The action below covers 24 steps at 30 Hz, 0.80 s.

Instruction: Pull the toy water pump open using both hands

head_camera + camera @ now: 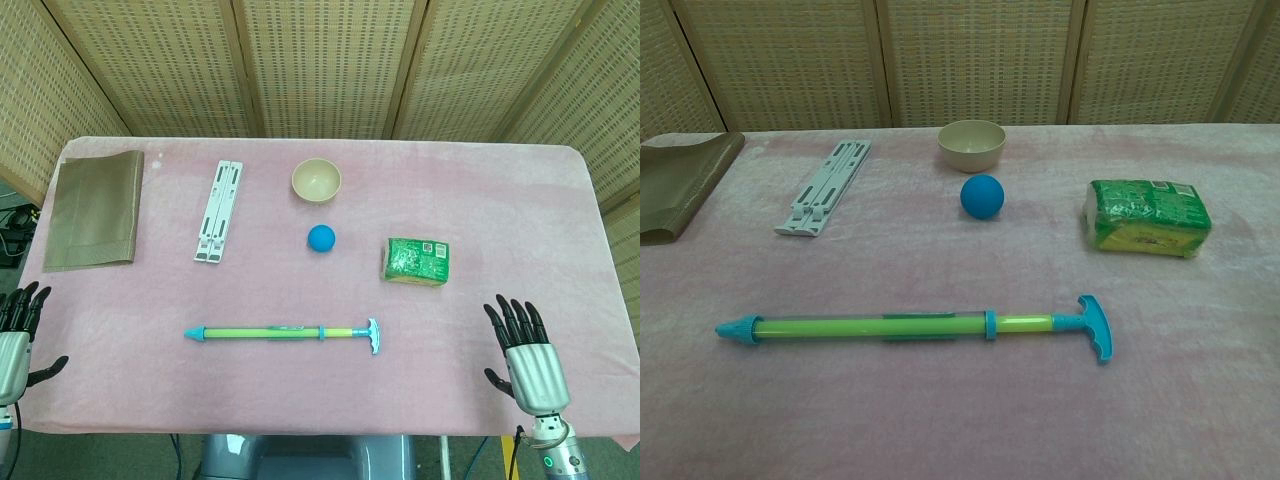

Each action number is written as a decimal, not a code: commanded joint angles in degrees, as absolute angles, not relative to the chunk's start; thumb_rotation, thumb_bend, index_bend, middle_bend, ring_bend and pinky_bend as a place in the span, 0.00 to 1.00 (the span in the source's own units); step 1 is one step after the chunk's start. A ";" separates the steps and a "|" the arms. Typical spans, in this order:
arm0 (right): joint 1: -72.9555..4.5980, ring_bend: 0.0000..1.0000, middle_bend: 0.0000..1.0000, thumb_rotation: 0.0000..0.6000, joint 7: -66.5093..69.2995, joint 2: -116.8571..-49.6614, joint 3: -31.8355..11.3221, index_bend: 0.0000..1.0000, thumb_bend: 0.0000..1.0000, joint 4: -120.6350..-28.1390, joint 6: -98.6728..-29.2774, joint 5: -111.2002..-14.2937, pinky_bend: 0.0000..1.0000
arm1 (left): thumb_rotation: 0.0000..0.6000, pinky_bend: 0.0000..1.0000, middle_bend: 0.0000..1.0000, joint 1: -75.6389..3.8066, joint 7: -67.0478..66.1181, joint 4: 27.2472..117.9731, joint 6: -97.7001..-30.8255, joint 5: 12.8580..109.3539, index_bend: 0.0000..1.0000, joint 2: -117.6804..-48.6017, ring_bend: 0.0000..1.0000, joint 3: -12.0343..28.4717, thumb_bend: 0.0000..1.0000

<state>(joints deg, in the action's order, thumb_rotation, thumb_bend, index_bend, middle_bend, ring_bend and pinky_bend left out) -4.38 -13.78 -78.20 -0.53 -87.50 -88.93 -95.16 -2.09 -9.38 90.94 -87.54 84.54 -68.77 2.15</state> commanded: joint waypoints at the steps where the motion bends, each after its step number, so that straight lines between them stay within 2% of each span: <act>1: -4.34 0.00 0.00 1.00 -13.72 -78.17 -0.49 0.05 0.17 -87.47 -89.00 -95.22 0.00 | 1.00 0.00 0.00 -2.07 -9.37 91.02 -87.62 84.62 0.00 -68.72 0.00 2.15 0.00; 24: -4.34 0.00 0.00 1.00 -13.46 -77.99 0.10 0.07 0.17 -87.67 -88.69 -95.93 0.00 | 1.00 0.00 0.00 -1.85 -9.80 91.73 -88.28 85.16 0.00 -68.52 0.00 2.04 0.00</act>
